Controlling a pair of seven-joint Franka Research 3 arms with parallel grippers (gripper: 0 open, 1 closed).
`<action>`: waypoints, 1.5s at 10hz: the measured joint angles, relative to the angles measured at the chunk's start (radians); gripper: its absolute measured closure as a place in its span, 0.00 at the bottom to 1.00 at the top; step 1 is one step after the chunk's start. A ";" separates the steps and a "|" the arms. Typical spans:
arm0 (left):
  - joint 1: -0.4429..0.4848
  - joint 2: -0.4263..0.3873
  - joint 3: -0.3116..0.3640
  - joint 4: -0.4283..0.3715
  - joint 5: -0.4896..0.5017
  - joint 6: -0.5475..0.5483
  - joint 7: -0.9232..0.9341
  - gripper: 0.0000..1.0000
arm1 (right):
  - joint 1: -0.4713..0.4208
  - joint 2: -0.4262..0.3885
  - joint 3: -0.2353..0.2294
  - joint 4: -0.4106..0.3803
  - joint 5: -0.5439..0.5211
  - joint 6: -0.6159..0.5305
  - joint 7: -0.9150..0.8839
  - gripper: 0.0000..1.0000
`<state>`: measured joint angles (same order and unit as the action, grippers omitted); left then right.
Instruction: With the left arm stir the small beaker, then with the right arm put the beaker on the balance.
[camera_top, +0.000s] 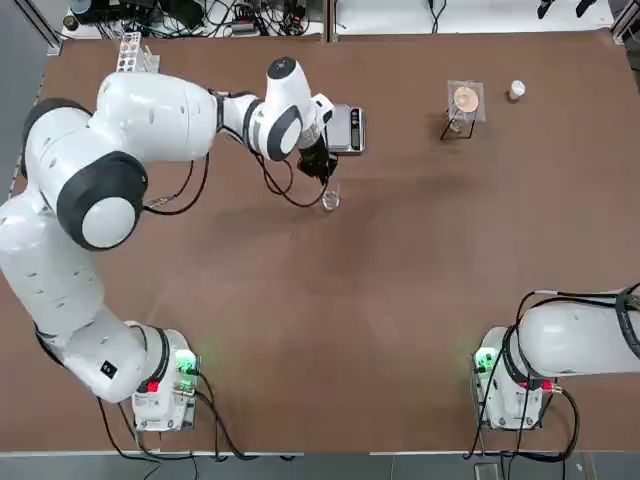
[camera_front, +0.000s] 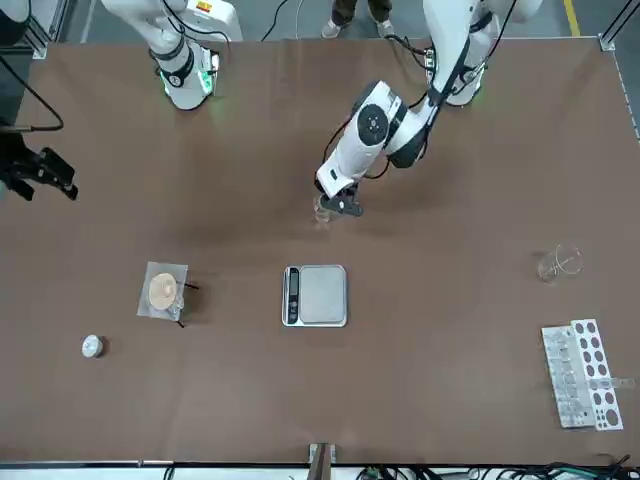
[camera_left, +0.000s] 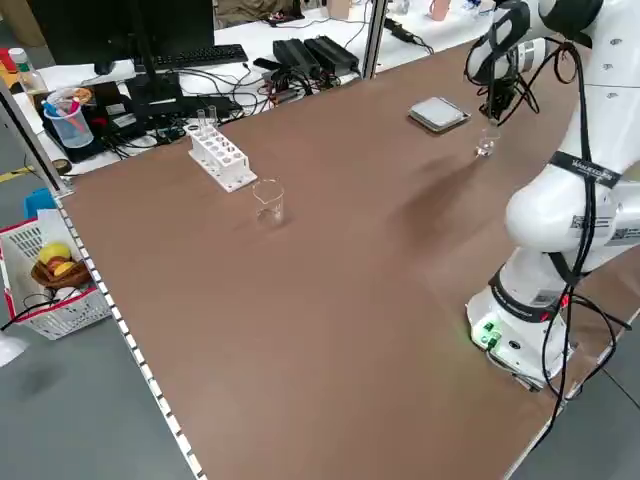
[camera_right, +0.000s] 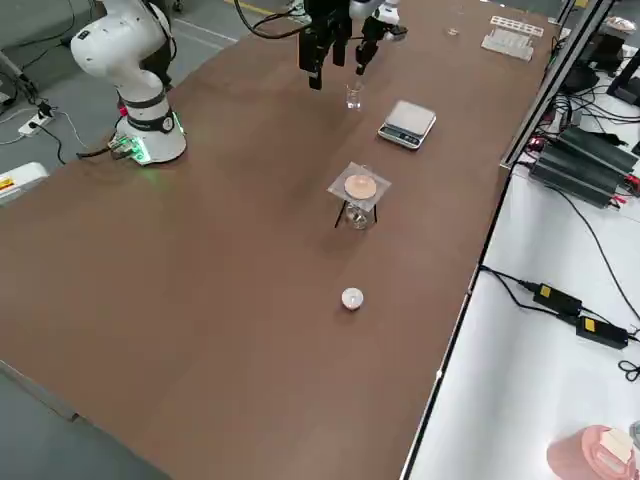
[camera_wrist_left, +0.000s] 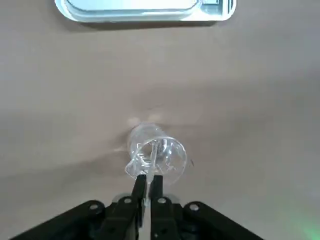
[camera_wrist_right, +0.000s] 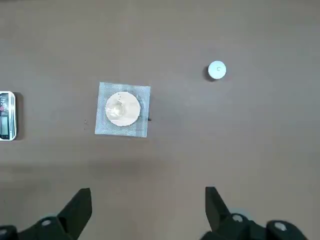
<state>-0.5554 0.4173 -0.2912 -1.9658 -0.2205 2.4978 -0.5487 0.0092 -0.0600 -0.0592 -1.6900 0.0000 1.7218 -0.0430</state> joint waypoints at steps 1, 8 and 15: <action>-0.002 0.000 0.000 0.006 0.026 0.000 -0.037 0.93 | 0.000 -0.001 0.000 0.000 0.000 0.000 0.000 0.00; -0.079 -0.001 -0.002 0.014 0.177 0.000 -0.255 0.93 | 0.000 -0.001 0.002 0.000 0.000 -0.001 -0.001 0.00; -0.080 0.000 0.001 0.046 0.201 -0.032 -0.288 0.93 | 0.000 -0.003 0.009 0.007 0.000 -0.001 -0.001 0.00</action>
<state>-0.6358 0.4168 -0.2899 -1.9196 -0.0199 2.4660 -0.8366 0.0092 -0.0626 -0.0500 -1.6827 0.0000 1.7205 -0.0438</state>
